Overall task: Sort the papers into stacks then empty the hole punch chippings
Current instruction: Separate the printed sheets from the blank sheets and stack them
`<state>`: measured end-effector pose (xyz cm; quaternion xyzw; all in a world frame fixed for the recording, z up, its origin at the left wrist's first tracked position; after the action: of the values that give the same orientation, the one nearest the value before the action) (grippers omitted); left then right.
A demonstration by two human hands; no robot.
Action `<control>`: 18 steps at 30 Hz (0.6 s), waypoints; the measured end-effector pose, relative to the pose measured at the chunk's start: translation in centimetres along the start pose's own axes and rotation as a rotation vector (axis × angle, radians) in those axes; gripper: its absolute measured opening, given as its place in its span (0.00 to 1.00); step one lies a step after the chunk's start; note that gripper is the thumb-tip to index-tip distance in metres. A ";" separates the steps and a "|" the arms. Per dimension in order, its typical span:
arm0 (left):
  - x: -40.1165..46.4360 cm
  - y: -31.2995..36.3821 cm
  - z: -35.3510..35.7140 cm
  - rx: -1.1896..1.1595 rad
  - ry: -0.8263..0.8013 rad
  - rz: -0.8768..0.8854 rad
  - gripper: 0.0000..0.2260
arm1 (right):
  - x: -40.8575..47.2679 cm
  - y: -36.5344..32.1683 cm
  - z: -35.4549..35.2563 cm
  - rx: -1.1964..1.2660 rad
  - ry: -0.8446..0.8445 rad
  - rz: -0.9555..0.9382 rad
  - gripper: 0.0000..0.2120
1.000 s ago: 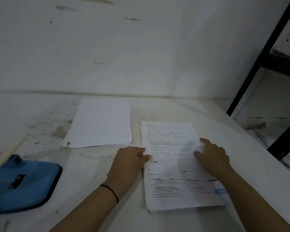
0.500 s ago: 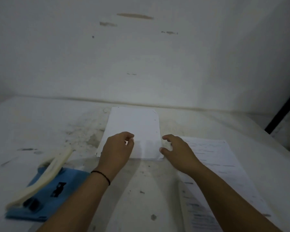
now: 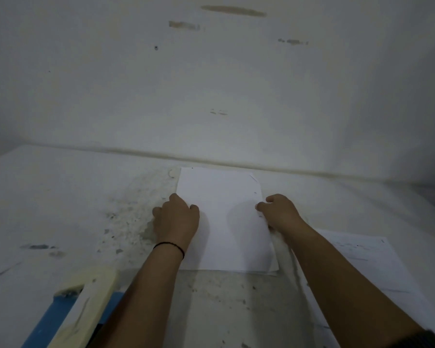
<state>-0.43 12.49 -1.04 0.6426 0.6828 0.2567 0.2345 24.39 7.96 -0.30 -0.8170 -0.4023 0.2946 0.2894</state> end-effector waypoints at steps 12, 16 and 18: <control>1.3 -0.9 -0.1 -0.178 -0.002 -0.061 0.14 | 2.0 0.2 1.1 0.195 -0.062 0.170 0.16; 0.8 -0.7 0.3 -0.181 -0.051 -0.086 0.05 | 1.8 -0.3 1.1 0.198 -0.063 0.141 0.16; 0.4 -0.5 0.1 -0.224 -0.050 -0.087 0.11 | 1.2 -0.5 0.5 0.298 -0.062 0.091 0.13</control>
<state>-0.78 12.90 -1.50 0.5885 0.6710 0.3047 0.3326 24.41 9.35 -0.61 -0.7729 -0.3256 0.3891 0.3811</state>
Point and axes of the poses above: each hand's wrist, its own x-axis towards the middle knuckle, its own z-axis out of the palm, y = z × x, the point moved 10 cm from there along x, towards the middle knuckle, and after that the axes turned 5 degrees about z, right-handed, at the moved point
